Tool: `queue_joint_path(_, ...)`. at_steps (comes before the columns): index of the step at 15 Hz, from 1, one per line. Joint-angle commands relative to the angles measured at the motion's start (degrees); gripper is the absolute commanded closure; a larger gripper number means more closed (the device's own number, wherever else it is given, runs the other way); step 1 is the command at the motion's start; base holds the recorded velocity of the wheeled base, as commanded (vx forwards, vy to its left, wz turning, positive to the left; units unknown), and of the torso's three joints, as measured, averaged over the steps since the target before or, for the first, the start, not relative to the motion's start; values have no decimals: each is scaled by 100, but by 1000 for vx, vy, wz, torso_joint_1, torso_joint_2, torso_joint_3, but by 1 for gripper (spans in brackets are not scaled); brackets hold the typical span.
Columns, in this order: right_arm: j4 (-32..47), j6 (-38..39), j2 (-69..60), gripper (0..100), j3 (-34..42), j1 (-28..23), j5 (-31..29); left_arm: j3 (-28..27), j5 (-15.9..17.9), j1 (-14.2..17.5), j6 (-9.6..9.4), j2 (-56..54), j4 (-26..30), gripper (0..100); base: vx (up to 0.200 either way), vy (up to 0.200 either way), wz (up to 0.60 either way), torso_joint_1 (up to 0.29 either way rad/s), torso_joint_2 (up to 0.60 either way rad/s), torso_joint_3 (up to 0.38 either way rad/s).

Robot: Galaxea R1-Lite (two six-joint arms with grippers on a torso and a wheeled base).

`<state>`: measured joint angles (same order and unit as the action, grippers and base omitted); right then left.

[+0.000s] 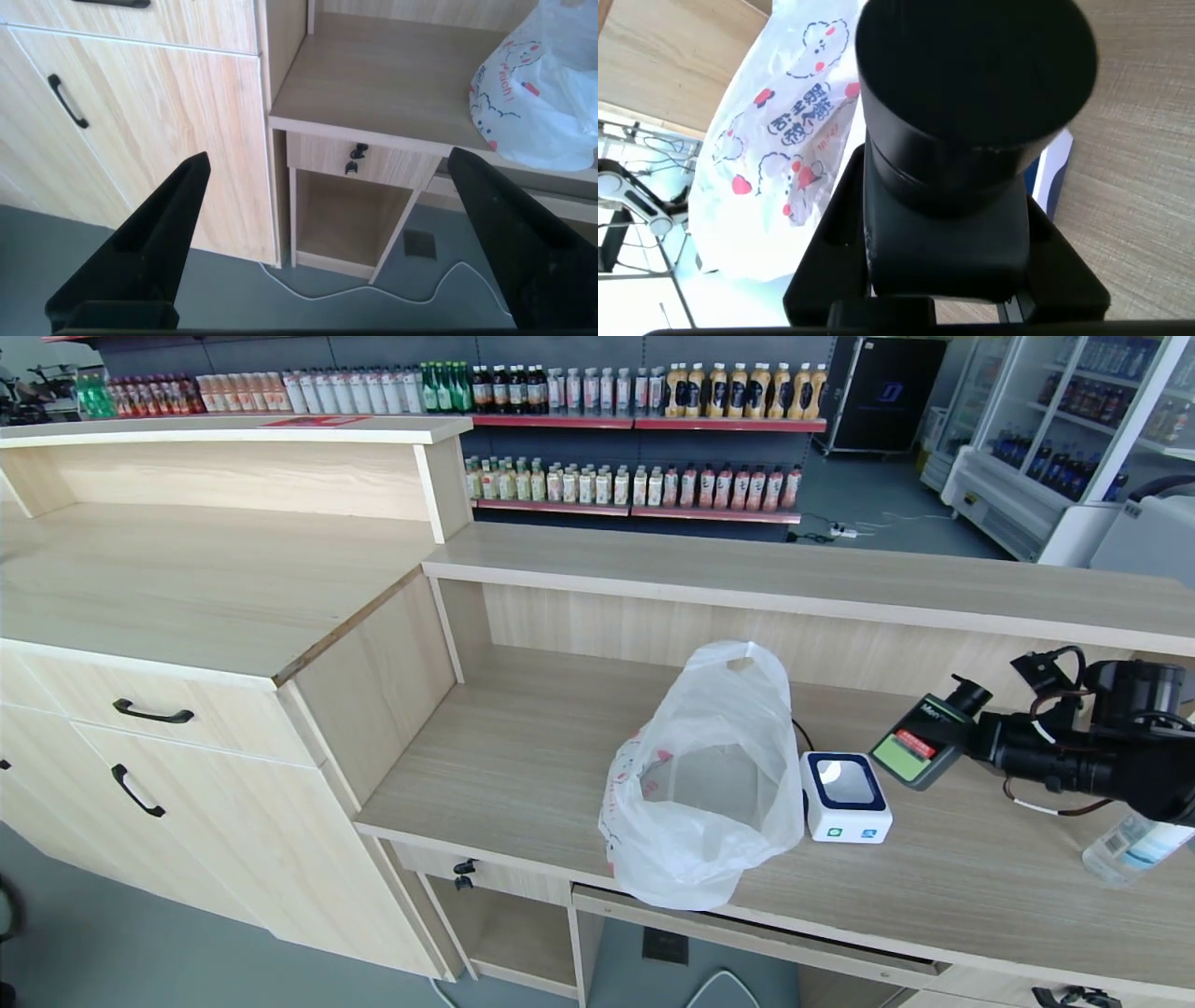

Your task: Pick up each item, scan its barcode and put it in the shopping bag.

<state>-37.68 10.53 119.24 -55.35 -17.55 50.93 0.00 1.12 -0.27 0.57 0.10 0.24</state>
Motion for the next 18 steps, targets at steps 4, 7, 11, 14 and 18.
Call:
queue_joint_path(4,6,1,214,100,-64,200,66,0,2,0,4,-1,-7,0,0,0,0,0,0,0)
queue_joint_path(7,6,1,276,100,-47,217,66,0,2,0,4,-1,2,0,0,0,0,0,0,0)
queue_joint_path(11,-20,-7,372,100,-99,253,57,0,2,0,4,-1,2,0,0,0,0,0,0,0)
queue_joint_path(14,-20,-7,407,100,-117,253,48,0,2,0,4,-1,2,0,0,0,0,0,0,0)
queue_joint_path(18,-73,1,495,100,-222,253,40,0,2,0,4,-1,2,0,0,0,0,0,0,0)
